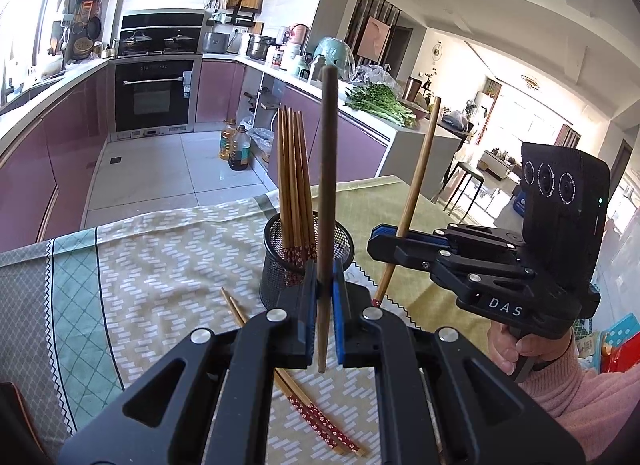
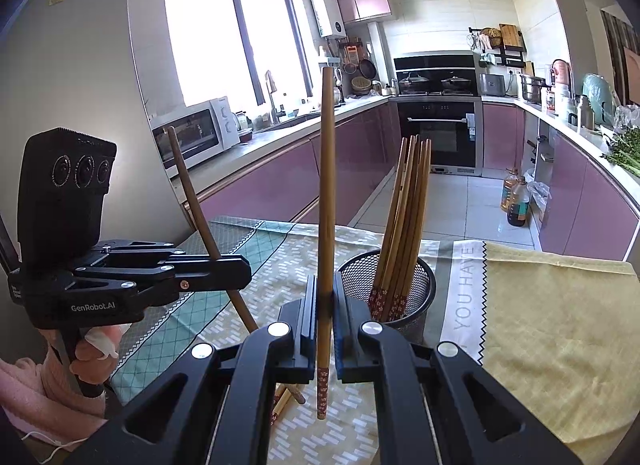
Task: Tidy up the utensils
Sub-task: 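Carry both upright chopsticks over the mesh cup and lower them in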
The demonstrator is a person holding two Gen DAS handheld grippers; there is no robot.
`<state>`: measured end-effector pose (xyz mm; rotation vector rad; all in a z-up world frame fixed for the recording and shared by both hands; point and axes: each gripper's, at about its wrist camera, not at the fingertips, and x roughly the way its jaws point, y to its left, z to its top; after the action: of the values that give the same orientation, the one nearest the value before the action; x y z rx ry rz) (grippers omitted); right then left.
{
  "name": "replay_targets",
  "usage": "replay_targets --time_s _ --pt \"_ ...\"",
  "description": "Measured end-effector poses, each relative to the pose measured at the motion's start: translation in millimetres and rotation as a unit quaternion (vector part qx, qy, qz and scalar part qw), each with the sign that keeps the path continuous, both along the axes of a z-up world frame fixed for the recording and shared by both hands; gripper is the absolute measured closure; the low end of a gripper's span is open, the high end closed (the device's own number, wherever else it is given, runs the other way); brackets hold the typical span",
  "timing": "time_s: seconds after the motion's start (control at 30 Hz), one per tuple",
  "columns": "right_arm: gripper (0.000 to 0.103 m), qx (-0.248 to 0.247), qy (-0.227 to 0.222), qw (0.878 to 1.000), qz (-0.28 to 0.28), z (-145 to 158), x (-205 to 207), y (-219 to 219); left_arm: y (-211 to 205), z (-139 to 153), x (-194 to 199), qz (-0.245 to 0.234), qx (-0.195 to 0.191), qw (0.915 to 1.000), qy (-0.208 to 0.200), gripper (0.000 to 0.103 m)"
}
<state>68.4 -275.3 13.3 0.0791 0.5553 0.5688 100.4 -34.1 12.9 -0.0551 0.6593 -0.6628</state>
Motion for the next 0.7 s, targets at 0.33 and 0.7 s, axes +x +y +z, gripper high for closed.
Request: replay_targets --time_s 0.33,0.7 --pt "0.097 0.001 -0.005 1.0 -0.004 4.6 -0.1 -2.8 -10.0 3.6 5.6 -0.005 0.002 1.0 -0.003 0.095" --pt "0.097 0.003 -0.009 1.0 -0.008 8.4 0.8 -5.7 -14.0 8.5 9.5 -0.003 0.004 0.9999 -0.009 0.095"
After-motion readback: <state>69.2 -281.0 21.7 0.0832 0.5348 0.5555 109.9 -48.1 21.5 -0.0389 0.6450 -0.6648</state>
